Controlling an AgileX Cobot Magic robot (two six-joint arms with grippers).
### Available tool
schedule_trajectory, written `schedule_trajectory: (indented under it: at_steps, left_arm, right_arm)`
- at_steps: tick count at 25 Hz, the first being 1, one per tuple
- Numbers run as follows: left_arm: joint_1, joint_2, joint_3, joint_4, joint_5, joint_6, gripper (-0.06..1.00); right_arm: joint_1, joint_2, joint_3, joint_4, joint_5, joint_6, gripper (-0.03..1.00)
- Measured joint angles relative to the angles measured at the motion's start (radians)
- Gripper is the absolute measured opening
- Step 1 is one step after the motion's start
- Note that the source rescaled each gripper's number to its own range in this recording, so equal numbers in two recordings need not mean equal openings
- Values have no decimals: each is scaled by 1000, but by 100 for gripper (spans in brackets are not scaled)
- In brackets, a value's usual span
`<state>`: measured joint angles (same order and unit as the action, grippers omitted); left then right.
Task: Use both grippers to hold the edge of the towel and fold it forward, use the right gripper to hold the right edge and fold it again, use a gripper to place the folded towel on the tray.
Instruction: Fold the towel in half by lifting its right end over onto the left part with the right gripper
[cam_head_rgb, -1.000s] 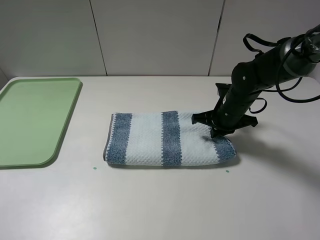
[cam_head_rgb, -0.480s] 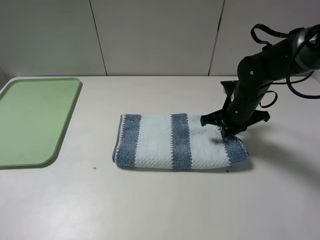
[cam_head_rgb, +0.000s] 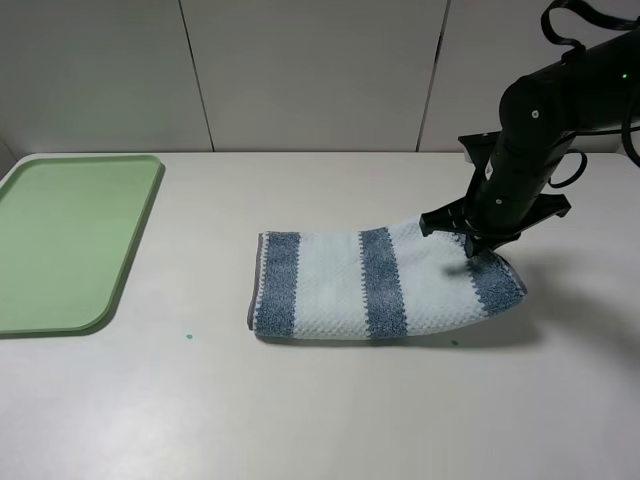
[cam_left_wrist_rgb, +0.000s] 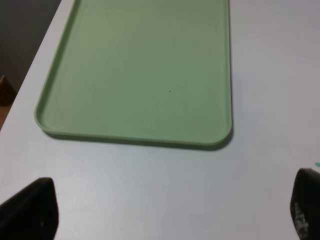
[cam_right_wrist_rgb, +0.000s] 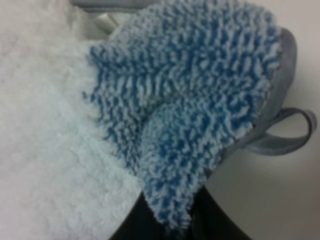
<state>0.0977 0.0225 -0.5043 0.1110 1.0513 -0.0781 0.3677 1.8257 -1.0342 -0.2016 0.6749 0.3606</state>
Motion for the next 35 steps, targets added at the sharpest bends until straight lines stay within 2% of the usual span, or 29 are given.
schedule_trajectory:
  at_steps: [15,29,35]
  left_arm:
    - [0,0,0,0,0,0,91]
    - [0,0,0,0,0,0,91]
    - [0,0,0,0,0,0,91]
  right_arm:
    - [-61,-136,-5,-47,116,-7,5]
    - [-61,-189,-8,-57,160,-18,5]
    - [-61,-194,-8,-30,164,-20,5]
